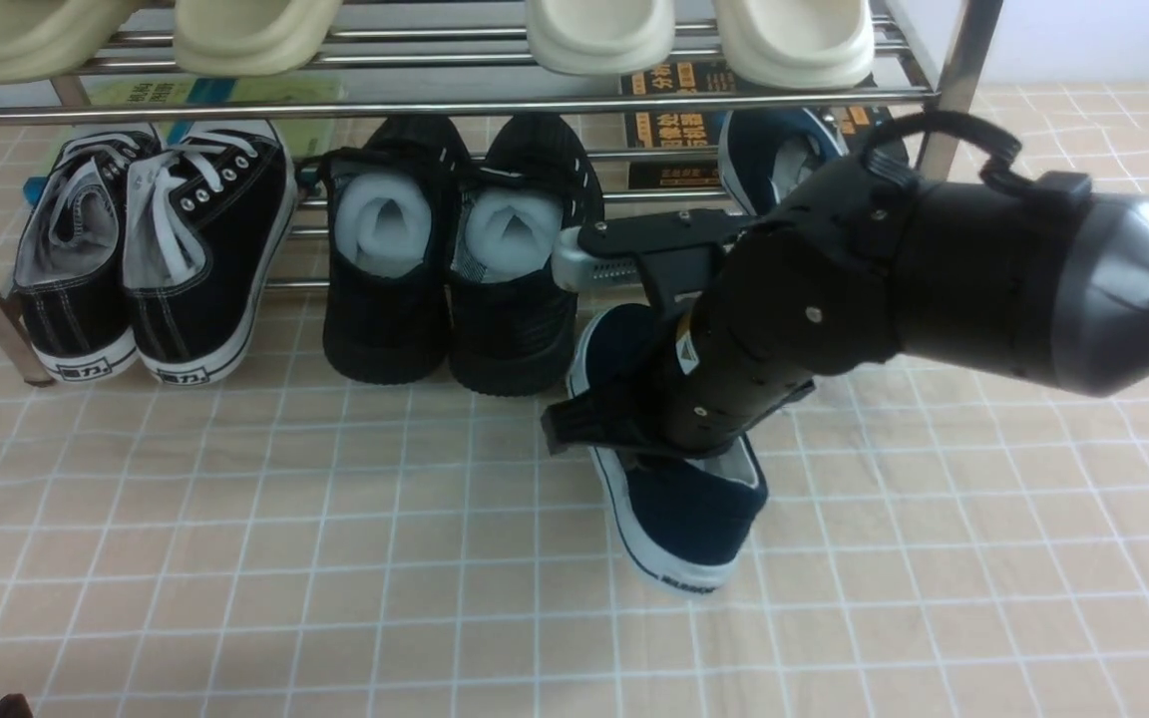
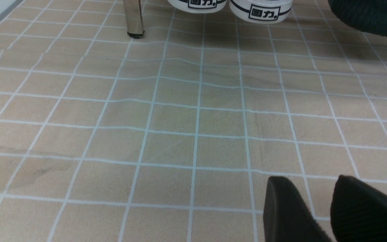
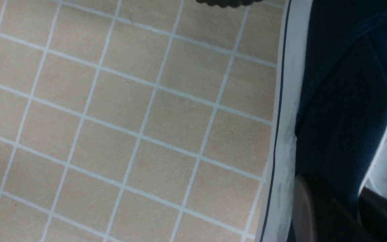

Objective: Take the shoes off the shelf from the light coffee tablecloth by hand.

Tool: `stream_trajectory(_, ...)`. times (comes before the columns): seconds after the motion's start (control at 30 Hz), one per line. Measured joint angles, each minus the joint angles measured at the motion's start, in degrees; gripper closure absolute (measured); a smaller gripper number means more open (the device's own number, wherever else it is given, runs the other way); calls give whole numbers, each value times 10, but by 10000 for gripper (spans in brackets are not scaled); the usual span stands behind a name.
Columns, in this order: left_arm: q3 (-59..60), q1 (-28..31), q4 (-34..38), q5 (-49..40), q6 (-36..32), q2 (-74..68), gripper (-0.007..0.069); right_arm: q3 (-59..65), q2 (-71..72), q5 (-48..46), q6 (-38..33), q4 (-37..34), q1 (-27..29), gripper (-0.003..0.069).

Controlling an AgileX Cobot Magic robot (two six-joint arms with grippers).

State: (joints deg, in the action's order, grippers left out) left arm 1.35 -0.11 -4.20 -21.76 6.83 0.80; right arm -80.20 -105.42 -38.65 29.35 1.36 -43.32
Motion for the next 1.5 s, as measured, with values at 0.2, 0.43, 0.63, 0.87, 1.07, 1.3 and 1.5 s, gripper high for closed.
stream_trajectory(0.2, 0, 0, 0, 0, 0, 0, 385, 0, -20, 8, 12, -22, -1, 593)
stream_trajectory(0.43, 0, 0, 0, 0, 0, 0, 385, 0, -25, 19, 14, -85, -1, 473)
stream_trajectory(0.63, 0, 0, 0, 0, 0, 0, 385, -6, -10, -2, 8, -100, 3, 372)
stream_trajectory(0.87, 0, 0, 0, 0, 0, 0, 385, -109, 8, -149, -104, -101, 67, 536)
stream_trajectory(1.07, 0, 0, 0, 0, 0, 0, 385, -155, 8, -156, -165, -101, 137, 673)
stream_trajectory(1.3, 0, 0, 0, 0, 0, 0, 385, -168, -11, -130, -216, -96, 193, 640)
stream_trajectory(1.5, 0, 0, 0, 0, 0, 0, 385, -168, -40, -75, -247, -67, 198, 497)
